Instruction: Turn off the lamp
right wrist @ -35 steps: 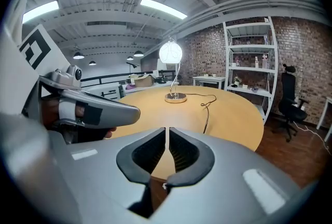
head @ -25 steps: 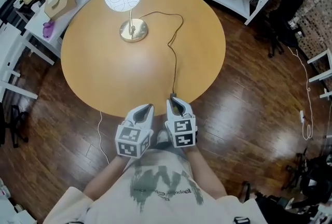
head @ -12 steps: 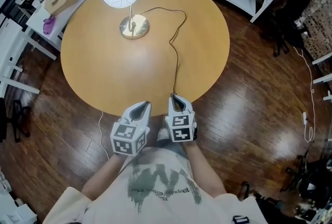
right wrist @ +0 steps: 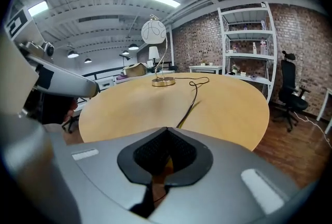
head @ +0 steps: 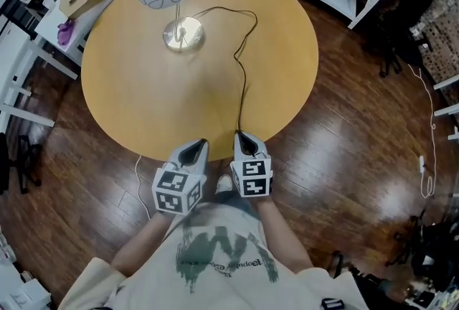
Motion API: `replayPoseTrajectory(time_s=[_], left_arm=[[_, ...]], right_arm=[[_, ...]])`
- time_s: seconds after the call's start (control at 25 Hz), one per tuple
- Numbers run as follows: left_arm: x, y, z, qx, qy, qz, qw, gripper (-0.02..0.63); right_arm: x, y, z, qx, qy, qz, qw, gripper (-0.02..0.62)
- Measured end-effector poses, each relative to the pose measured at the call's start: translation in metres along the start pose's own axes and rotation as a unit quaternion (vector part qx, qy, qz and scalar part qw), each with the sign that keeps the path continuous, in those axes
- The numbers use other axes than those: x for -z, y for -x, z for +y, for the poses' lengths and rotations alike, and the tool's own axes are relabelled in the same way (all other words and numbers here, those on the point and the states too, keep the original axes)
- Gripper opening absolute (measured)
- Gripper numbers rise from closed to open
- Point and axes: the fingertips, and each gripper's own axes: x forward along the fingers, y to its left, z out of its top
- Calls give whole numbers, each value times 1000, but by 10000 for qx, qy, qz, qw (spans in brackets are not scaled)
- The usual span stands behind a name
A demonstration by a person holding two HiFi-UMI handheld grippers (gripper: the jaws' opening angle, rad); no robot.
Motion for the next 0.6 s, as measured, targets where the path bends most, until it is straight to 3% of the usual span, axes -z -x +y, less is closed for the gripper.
replayPoseTrajectory(time_s=[0.4, 0.6], left_arm=[[-9, 5, 1, -42, 3, -76, 10000, -3], [-16, 22, 7, -79, -3, -193, 9998, -3]], right_arm=[[-4, -2, 1, 54, 54, 145, 9999, 0], [-32, 16, 13, 71, 10, -133, 9999, 2]])
